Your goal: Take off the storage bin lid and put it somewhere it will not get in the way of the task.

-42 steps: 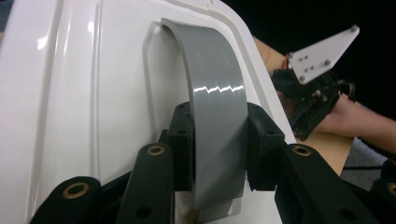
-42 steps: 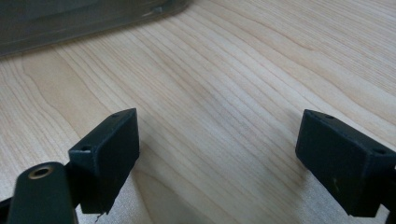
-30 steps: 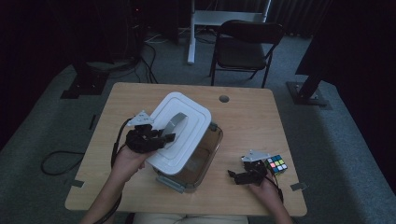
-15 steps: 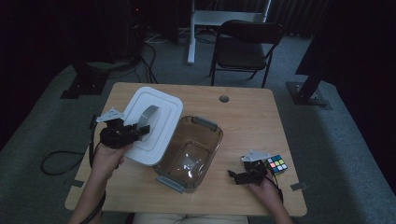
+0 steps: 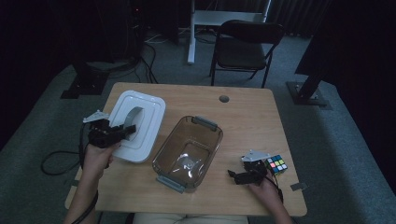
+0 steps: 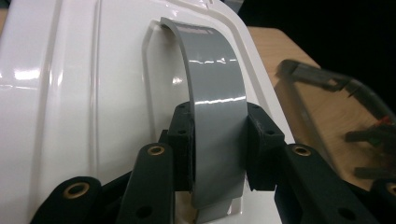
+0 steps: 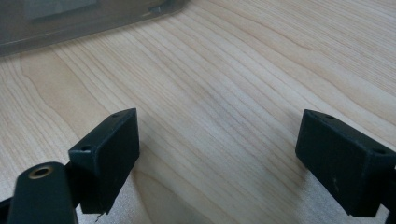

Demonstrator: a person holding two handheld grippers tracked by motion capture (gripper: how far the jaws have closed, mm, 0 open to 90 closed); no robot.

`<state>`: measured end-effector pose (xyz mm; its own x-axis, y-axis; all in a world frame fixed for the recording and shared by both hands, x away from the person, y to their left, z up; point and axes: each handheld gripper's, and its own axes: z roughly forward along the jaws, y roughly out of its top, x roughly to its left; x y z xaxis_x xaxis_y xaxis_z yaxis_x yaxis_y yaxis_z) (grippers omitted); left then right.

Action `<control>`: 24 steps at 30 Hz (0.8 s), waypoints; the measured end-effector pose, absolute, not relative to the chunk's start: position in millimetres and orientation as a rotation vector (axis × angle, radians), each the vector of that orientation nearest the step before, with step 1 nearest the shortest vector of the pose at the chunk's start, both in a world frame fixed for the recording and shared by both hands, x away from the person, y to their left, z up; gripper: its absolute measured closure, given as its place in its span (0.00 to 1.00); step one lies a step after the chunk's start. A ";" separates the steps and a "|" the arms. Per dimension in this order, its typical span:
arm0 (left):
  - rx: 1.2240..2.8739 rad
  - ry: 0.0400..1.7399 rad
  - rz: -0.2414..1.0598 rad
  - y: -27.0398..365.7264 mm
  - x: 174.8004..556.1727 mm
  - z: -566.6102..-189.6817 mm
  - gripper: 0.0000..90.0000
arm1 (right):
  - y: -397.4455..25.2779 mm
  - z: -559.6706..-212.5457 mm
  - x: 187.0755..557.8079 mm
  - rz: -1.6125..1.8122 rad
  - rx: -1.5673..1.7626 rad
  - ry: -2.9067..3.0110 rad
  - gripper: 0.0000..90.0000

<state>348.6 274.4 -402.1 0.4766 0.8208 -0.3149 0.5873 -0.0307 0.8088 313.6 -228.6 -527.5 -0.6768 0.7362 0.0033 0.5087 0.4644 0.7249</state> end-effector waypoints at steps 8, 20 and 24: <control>1.727 1.245 0.263 270.5 359.6 -428.8 0.77 | -228.7 -527.5 313.6 1.035 1.056 2.407 0.15; 1.737 1.288 0.233 266.8 376.3 -471.7 0.77 | -228.6 -527.5 313.6 1.035 1.058 2.407 0.15; 1.729 1.320 0.202 266.2 382.7 -484.7 0.77 | -228.6 -527.5 313.6 1.035 1.057 2.407 0.15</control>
<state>382.7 266.2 -484.7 0.4112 0.8292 -0.3786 0.6780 -0.0006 0.7350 313.6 -228.6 -527.5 -0.6772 0.7358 0.0023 0.5080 0.4652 0.7250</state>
